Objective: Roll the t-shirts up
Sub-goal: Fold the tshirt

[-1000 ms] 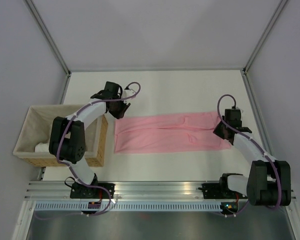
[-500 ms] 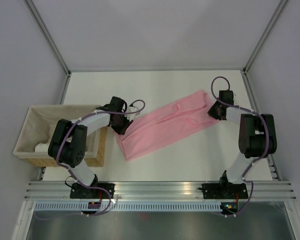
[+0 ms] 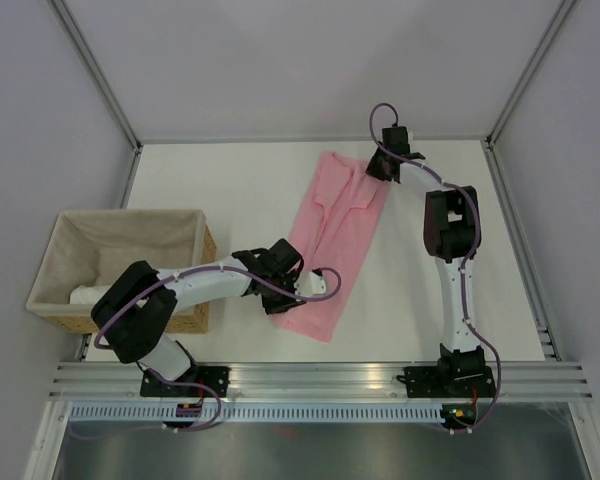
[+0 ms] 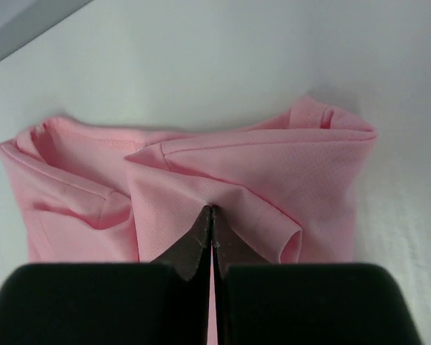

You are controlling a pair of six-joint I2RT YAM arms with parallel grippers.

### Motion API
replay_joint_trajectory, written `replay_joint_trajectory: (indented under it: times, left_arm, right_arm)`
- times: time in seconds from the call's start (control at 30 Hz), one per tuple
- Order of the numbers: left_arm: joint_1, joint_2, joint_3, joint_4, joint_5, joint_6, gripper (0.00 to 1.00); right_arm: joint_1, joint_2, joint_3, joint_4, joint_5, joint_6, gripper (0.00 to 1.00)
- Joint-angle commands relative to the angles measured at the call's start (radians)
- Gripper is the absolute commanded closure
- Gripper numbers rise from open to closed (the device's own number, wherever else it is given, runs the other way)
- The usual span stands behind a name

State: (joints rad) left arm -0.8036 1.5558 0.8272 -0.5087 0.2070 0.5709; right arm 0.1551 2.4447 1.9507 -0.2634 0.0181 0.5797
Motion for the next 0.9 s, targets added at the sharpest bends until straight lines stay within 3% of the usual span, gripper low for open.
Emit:
replay_joint_trajectory:
  times: [0.0, 0.17, 0.37, 0.43, 0.63, 0.73, 0.87]
  left_arm:
    - [-0.094, 0.061, -0.024, -0.114, 0.129, -0.005, 0.66]
    - [-0.147, 0.078, 0.007, -0.113, 0.123, -0.035, 0.65]
    - [-0.149, -0.042, 0.024, -0.132, 0.138, -0.031, 0.63]
    - [-0.146, -0.068, 0.05, -0.158, 0.135, -0.025, 0.62]
    - [-0.112, -0.097, 0.139, -0.287, 0.092, -0.037, 0.62]
    - [-0.08, -0.122, 0.168, -0.365, 0.083, -0.028, 0.62]
    - [-0.042, -0.146, 0.155, -0.369, -0.003, -0.039, 0.62]
  right_arm:
    - [0.044, 0.088, 0.101, -0.077, -0.012, 0.009, 1.0]
    - [0.069, 0.096, 0.157, -0.085, 0.003, 0.037, 1.0]
    - [0.069, 0.016, 0.114, -0.054, -0.014, -0.041, 0.99]
    - [0.069, -0.013, 0.102, -0.034, -0.094, -0.073, 0.96]
    - [0.069, -0.227, 0.05, -0.053, -0.096, -0.162, 0.81]
    - [0.069, -0.381, -0.079, -0.056, -0.09, -0.176, 0.71]
    - [0.077, -0.611, -0.449, -0.059, -0.044, -0.133, 0.58]
